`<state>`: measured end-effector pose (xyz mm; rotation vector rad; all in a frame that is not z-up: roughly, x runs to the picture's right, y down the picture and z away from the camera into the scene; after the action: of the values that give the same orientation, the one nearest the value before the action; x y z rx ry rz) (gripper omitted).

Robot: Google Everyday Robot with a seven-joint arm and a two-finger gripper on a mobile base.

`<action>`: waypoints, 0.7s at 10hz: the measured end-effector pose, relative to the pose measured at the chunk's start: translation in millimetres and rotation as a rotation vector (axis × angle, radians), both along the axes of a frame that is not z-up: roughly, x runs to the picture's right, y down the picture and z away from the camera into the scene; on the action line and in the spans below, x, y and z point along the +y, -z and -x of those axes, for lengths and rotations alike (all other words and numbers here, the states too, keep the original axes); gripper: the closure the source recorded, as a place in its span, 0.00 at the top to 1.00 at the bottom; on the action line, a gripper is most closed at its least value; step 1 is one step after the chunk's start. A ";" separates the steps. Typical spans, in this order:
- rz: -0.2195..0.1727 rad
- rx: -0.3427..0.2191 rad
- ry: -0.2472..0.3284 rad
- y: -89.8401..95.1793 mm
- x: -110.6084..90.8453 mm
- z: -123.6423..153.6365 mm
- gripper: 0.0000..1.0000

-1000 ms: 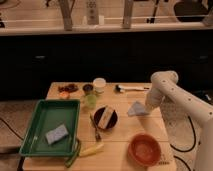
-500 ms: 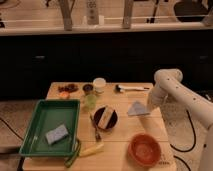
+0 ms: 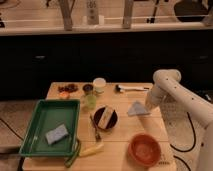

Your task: Wipe red bowl with towel

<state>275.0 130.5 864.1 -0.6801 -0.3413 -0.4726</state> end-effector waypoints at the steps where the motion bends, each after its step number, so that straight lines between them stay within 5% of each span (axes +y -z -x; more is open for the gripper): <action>1: 0.000 0.000 0.003 -0.8 -0.1 2.0 0.80; 7: 0.005 -0.006 0.032 -17.0 -0.6 18.8 0.80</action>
<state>256.2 129.8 881.1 -0.6904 -0.3381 -0.5044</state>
